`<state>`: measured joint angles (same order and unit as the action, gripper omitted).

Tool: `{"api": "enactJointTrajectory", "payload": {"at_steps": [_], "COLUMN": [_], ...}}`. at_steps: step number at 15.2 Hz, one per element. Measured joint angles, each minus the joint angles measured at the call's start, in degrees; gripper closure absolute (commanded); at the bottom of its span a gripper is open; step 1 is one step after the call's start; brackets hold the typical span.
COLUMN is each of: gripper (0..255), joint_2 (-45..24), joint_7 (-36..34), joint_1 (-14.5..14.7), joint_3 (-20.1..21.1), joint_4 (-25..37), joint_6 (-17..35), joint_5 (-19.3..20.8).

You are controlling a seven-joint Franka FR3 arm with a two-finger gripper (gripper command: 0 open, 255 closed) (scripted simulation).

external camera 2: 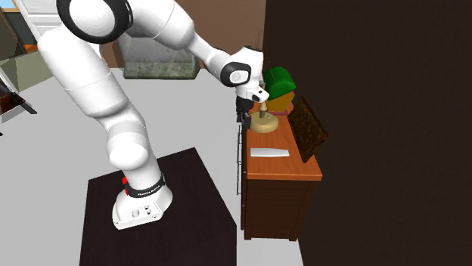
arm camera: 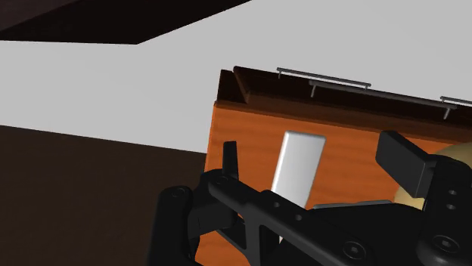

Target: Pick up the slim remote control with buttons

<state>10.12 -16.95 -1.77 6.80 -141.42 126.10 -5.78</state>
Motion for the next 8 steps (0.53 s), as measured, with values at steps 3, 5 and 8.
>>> {"api": "enactJointTrajectory", "payload": {"at_steps": [3, 5, 8], "gripper": [0, 0, 0], "joint_2": [-6.7, -10.8, -18.0], "joint_7": [-2.9, -5.1, -8.1], "joint_1": [-0.2, -0.2, -0.1], "joint_3": [0.5, 0.7, 0.4], "joint_4": [2.2, 4.5, 8.2], "joint_6": [5.3, 7.5, 11.7], "joint_5": [1.1, 2.1, 4.0]}}
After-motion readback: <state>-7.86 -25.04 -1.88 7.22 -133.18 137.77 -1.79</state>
